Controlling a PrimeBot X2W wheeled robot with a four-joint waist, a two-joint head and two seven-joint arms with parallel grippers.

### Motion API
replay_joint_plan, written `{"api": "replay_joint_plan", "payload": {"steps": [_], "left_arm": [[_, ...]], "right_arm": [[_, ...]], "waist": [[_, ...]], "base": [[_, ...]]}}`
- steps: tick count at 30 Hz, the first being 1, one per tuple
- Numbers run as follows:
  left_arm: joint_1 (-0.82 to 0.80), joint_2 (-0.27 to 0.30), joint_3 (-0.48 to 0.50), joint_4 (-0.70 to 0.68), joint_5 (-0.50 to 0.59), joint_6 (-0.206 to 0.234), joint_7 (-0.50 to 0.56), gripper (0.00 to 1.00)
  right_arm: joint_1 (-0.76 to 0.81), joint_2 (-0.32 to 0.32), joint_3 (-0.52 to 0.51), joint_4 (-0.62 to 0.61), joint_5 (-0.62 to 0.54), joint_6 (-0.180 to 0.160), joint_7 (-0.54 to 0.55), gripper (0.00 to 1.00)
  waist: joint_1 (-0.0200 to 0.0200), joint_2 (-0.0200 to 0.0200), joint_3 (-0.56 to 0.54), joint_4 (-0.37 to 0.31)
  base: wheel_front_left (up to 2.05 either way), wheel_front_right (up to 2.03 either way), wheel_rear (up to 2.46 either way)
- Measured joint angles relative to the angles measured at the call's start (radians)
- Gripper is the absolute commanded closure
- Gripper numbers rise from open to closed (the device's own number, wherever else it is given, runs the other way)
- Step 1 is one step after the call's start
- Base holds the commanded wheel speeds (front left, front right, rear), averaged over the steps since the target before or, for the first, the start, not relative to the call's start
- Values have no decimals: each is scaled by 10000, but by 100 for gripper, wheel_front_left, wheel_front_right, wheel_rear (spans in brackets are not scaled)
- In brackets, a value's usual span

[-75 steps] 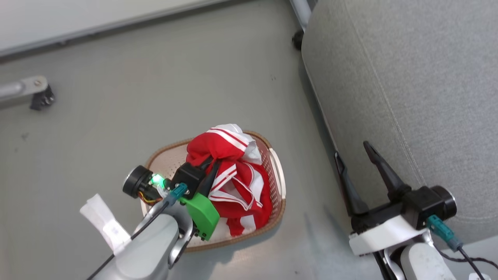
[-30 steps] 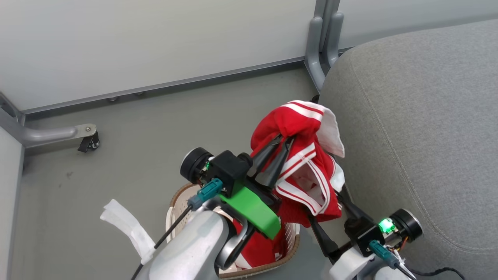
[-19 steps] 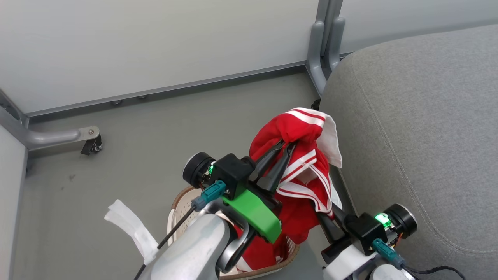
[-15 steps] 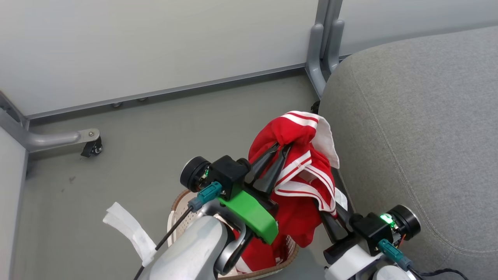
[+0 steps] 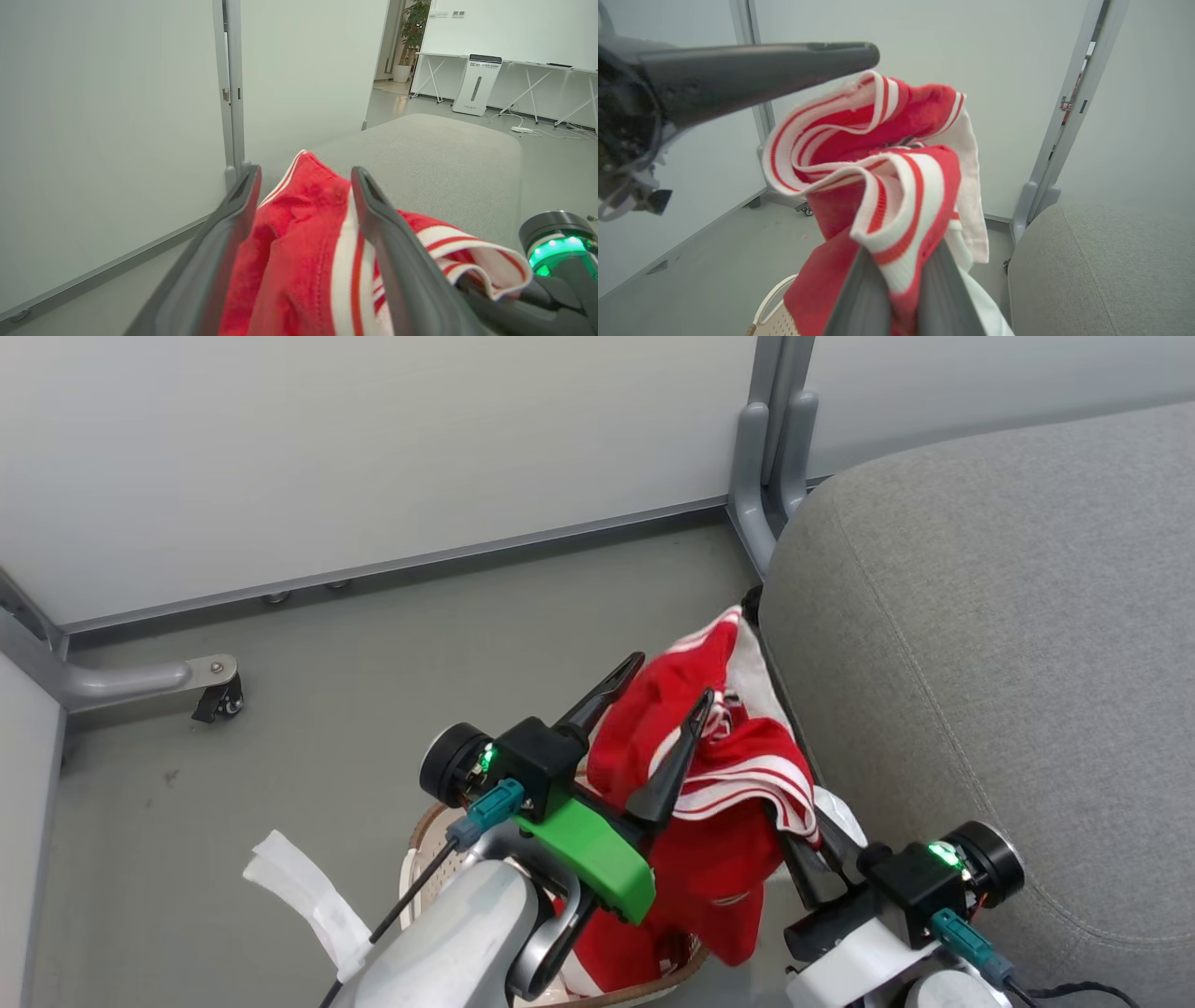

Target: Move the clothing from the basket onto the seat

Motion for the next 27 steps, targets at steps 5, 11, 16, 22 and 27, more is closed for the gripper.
{"api": "replay_joint_plan", "payload": {"steps": [5, 11, 16, 22, 27], "left_arm": [[-1, 96, 17, 40, 21, 58, -48, 0], [-5, 251, 88, 79, 182, 268, -222, 0], [-11, 387, 75, 240, 430, 430, -385, 0], [160, 577, 328, 203, 447, 267, -729, 0], [429, 853, 631, -4, 955, -96, -782, 0]], "right_arm": [[-3, -6, -82, -316, 127, -2, 2, 100], [-48, -2, -176, -472, 311, -2, 0, 100], [-88, -2, -288, -573, 466, -2, 2, 100], [-243, -2, -577, -892, 884, -2, 0, 100], [-541, 2, -817, -1360, 1099, 0, 2, 100]], "waist": [[0, 0, 31, 0], [0, 0, 83, -65], [0, 0, 147, -153], [0, 0, 321, -426], [0, 0, 574, -815]], "base": [[0, 0, 0], [0, 0, 0], [0, 0, 0], [0, 0, 0], [0, 0, 0]]}}
